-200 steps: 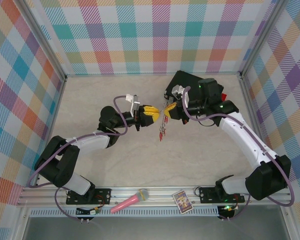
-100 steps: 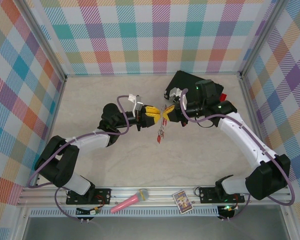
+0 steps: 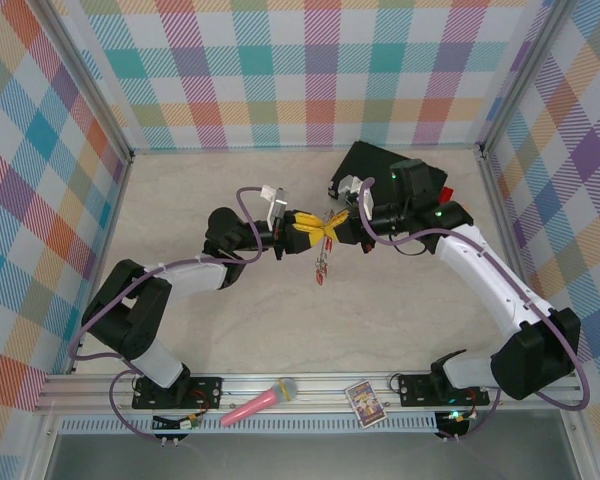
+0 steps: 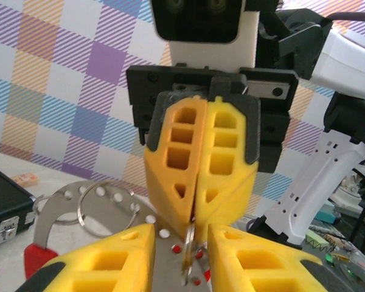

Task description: Put the keys on the keyring

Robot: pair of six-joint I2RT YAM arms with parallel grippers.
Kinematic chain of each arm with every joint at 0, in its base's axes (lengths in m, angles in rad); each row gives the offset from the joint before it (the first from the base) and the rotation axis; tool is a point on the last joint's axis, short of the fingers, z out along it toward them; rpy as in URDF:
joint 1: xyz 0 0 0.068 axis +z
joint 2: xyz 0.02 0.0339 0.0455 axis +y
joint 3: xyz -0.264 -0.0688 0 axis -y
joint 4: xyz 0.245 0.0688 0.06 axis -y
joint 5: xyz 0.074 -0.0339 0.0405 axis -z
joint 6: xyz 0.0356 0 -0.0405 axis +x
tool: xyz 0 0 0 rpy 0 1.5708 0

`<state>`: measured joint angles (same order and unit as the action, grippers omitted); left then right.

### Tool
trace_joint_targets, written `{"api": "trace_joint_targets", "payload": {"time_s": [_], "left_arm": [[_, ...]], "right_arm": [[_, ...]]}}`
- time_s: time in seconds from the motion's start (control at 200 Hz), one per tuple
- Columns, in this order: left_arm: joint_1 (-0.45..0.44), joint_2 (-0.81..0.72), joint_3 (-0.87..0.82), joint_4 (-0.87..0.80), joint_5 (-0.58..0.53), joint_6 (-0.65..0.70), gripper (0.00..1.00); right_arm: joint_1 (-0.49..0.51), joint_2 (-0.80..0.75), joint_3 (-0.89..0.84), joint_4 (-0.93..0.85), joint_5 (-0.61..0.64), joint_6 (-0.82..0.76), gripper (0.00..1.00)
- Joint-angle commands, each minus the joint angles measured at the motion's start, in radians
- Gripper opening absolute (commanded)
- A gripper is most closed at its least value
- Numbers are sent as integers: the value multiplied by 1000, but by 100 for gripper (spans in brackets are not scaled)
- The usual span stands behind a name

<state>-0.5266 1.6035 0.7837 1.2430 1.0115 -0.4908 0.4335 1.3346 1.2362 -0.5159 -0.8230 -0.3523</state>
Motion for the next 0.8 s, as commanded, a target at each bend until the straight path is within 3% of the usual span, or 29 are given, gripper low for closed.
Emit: {"api": "trace_joint_targets", "payload": {"time_s": [0.0, 0.425, 0.65, 0.795], "left_arm": [[11, -12, 22, 73, 34, -26, 26], [11, -6, 25, 67, 30, -15, 0], [11, -14, 18, 67, 14, -6, 0], [10, -27, 7, 73, -19, 4, 0]], "right_arm": [[5, 3, 22, 19, -5, 3, 0], [6, -7, 17, 23, -8, 3, 0], [5, -9, 13, 28, -2, 9, 0], [6, -35, 0, 55, 34, 51, 22]]}}
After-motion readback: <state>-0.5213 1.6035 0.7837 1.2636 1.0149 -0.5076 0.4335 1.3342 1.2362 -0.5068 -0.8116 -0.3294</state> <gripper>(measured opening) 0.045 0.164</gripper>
